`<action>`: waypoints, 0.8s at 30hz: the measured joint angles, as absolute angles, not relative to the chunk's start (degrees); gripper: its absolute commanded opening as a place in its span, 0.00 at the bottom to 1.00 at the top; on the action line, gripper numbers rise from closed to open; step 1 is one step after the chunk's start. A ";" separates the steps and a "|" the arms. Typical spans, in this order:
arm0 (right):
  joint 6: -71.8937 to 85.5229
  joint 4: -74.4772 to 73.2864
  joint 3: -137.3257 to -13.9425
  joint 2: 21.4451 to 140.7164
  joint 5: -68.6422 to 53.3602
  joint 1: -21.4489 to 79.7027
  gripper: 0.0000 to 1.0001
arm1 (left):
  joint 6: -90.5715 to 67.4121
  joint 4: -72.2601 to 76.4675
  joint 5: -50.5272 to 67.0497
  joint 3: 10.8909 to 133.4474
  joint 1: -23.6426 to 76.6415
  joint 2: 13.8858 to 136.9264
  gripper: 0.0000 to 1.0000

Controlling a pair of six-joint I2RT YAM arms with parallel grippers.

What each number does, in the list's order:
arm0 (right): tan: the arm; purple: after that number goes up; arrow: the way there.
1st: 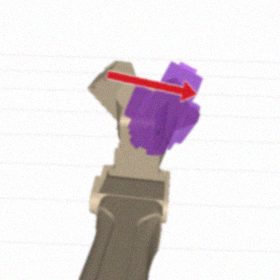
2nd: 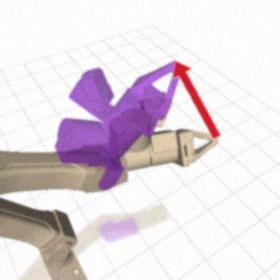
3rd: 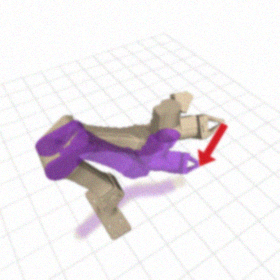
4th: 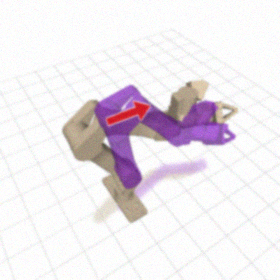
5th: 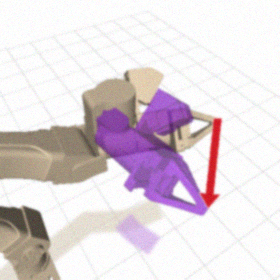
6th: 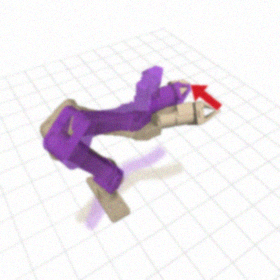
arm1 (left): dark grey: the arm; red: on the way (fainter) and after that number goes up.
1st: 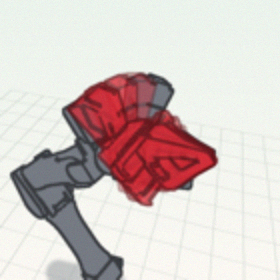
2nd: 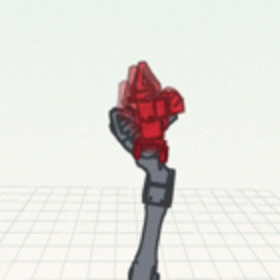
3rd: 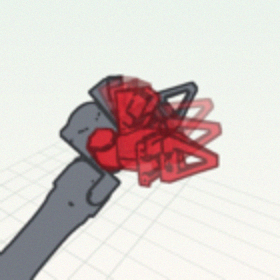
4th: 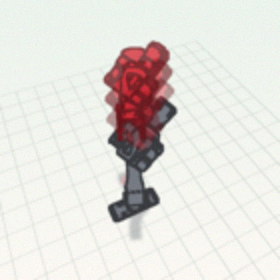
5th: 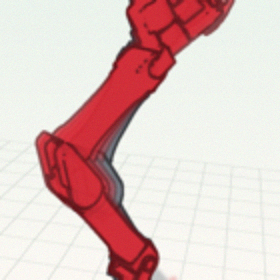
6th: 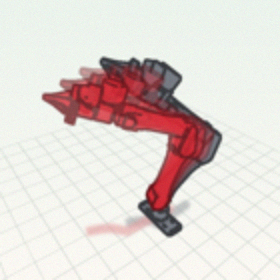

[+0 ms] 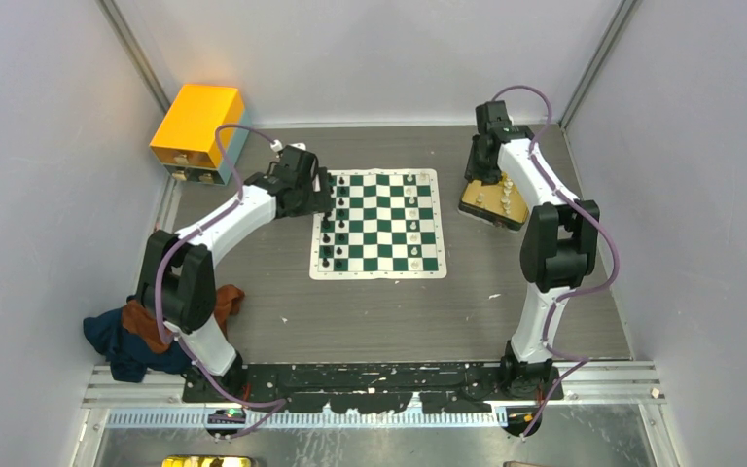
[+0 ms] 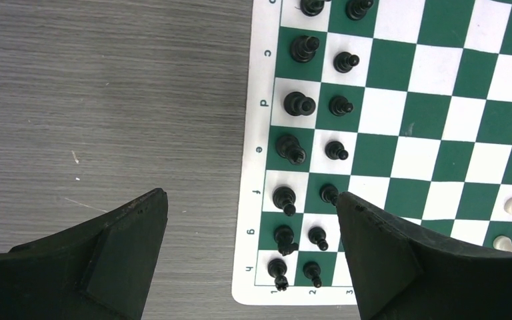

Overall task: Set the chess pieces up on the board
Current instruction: Pick up the chess piece from the storage box.

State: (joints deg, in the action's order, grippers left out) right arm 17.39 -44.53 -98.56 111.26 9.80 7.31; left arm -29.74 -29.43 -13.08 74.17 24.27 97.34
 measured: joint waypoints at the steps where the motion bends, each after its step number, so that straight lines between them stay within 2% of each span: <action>1: 17.65 -44.60 -97.56 111.26 9.78 7.09 0.37 | -29.69 -29.65 -13.08 74.35 24.45 97.34 0.98; 14: 19.07 -42.76 -94.17 111.50 9.76 5.41 0.39 | -29.28 -30.87 -13.52 75.55 25.12 97.34 0.98; 24: 19.44 -40.45 -94.17 116.07 9.47 3.68 0.40 | -28.84 -31.14 -13.54 75.72 25.12 97.36 0.98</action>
State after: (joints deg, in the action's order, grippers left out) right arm 19.44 -40.45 -94.17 116.07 9.47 3.68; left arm -28.84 -31.14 -13.54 75.72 25.12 97.36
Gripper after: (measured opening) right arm 0.400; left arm 0.978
